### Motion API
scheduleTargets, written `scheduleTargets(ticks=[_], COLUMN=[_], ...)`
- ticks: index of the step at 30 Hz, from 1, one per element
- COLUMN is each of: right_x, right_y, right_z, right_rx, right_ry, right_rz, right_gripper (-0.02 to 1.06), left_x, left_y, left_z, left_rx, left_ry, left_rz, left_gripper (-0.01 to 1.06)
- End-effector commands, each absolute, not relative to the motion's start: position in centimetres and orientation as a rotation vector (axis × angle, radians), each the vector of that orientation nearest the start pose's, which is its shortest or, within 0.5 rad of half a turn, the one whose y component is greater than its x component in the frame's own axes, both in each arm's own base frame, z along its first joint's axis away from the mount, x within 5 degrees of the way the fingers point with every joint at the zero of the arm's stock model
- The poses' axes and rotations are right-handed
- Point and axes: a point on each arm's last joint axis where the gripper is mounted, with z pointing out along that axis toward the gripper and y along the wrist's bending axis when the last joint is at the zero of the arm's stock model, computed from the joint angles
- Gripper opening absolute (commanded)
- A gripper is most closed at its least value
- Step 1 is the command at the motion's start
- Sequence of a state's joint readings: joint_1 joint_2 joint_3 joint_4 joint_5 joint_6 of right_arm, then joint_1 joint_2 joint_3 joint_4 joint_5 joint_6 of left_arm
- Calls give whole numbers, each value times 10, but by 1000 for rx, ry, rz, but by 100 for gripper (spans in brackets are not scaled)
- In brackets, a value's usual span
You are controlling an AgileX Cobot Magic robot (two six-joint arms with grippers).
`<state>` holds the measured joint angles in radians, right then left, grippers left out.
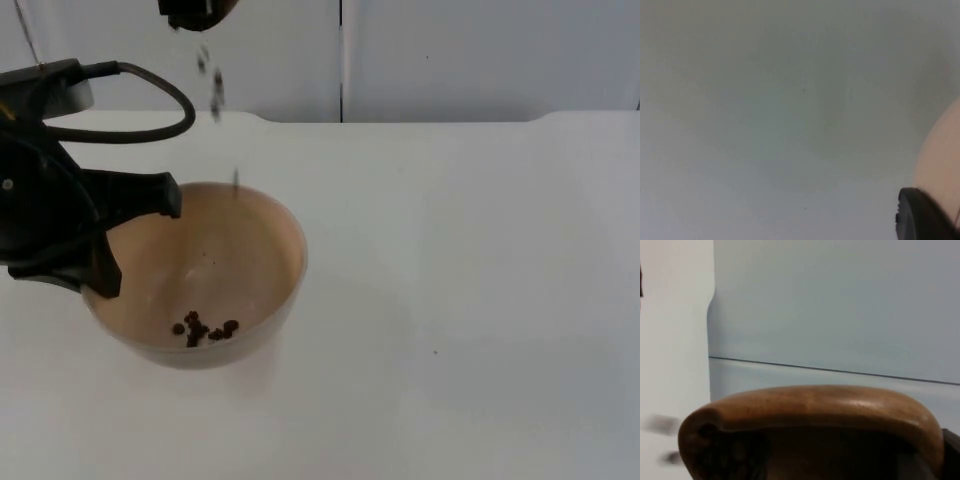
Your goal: Pick up the bowl with the left hand and pour the coffee beans from the cup into the bowl with the right hand.
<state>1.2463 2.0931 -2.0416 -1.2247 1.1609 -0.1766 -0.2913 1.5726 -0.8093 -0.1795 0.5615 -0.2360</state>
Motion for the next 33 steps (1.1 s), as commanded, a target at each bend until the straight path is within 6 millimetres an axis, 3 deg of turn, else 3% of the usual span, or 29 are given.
scheduleTargets(ticks=[1, 33], right_x=[216, 214], right_y=[411, 412], right_z=[364, 363], right_rx=[-1453, -1456], right_ry=[1294, 1305], right_rz=[-997, -991], right_gripper=[0, 0], left_x=[266, 265], left_y=[-88, -88], left_z=[183, 183], left_rx=[-139, -141], left_ry=[2819, 2827], left_rz=[-309, -309], left_gripper=[0, 0])
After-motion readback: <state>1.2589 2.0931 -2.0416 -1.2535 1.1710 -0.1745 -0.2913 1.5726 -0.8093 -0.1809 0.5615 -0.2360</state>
